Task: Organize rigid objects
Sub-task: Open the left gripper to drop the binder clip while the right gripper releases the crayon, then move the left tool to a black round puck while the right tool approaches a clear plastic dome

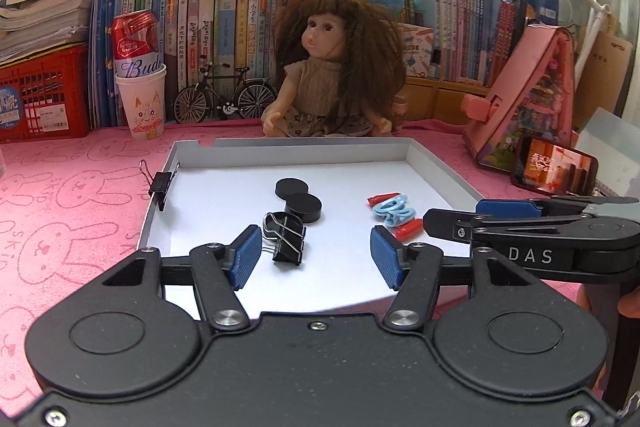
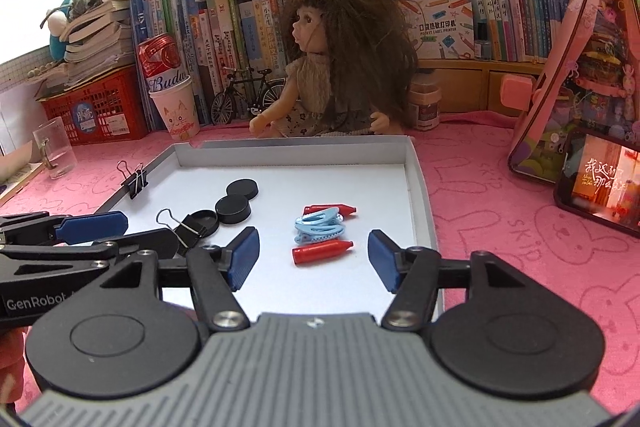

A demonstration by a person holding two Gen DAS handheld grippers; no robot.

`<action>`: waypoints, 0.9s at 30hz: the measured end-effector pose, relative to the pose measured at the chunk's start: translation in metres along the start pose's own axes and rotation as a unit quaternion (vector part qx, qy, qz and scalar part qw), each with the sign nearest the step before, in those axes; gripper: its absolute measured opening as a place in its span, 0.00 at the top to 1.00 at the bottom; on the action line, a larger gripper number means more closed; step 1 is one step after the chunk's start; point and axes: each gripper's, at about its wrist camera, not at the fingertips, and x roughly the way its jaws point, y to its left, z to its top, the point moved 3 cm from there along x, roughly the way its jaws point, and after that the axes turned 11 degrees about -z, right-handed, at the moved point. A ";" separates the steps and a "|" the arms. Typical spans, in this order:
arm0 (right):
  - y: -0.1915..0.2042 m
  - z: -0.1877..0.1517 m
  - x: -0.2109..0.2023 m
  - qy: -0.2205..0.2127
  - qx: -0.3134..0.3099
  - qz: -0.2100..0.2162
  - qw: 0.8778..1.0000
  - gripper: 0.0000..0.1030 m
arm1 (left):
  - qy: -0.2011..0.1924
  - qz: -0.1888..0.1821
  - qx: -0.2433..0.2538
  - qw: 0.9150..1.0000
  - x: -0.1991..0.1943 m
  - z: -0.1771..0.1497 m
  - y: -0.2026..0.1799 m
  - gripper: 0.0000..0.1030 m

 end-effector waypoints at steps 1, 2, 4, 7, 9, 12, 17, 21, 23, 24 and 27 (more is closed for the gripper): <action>0.000 -0.002 -0.003 -0.001 -0.003 0.002 1.000 0.27 | 0.000 -0.002 0.004 1.000 -0.004 -0.002 -0.002 0.43; 0.000 -0.003 -0.007 -0.003 -0.006 0.004 1.000 0.27 | -0.001 -0.004 0.007 1.000 -0.008 -0.003 -0.003 0.42; -0.001 -0.005 -0.013 -0.005 -0.011 0.006 1.000 0.27 | -0.001 -0.008 0.012 1.000 -0.015 -0.006 -0.005 0.41; -0.003 -0.008 -0.023 -0.009 -0.016 0.010 1.000 0.25 | -0.003 -0.016 0.017 1.000 -0.025 -0.011 -0.009 0.40; -0.004 -0.010 -0.029 -0.013 -0.017 0.012 1.000 0.24 | -0.002 -0.020 0.020 1.000 -0.032 -0.014 -0.012 0.40; -0.007 -0.014 -0.038 -0.016 -0.017 0.018 1.000 0.23 | -0.003 -0.028 0.026 0.999 -0.043 -0.020 -0.015 0.39; -0.010 -0.025 -0.053 -0.020 -0.025 0.028 0.999 0.21 | 0.003 -0.042 0.034 0.999 -0.058 -0.031 -0.023 0.38; -0.013 -0.034 -0.067 -0.021 -0.030 0.039 0.999 0.20 | 0.009 -0.050 0.049 0.998 -0.070 -0.041 -0.029 0.37; -0.016 -0.040 -0.075 -0.020 -0.027 0.049 0.998 0.20 | 0.015 -0.055 0.056 0.997 -0.076 -0.048 -0.032 0.36; -0.017 -0.043 -0.078 -0.018 -0.026 0.052 0.998 0.20 | 0.018 -0.057 0.061 0.996 -0.079 -0.051 -0.034 0.36; -0.021 -0.051 -0.089 -0.014 -0.021 0.059 0.998 0.20 | 0.026 -0.061 0.072 0.995 -0.088 -0.061 -0.037 0.36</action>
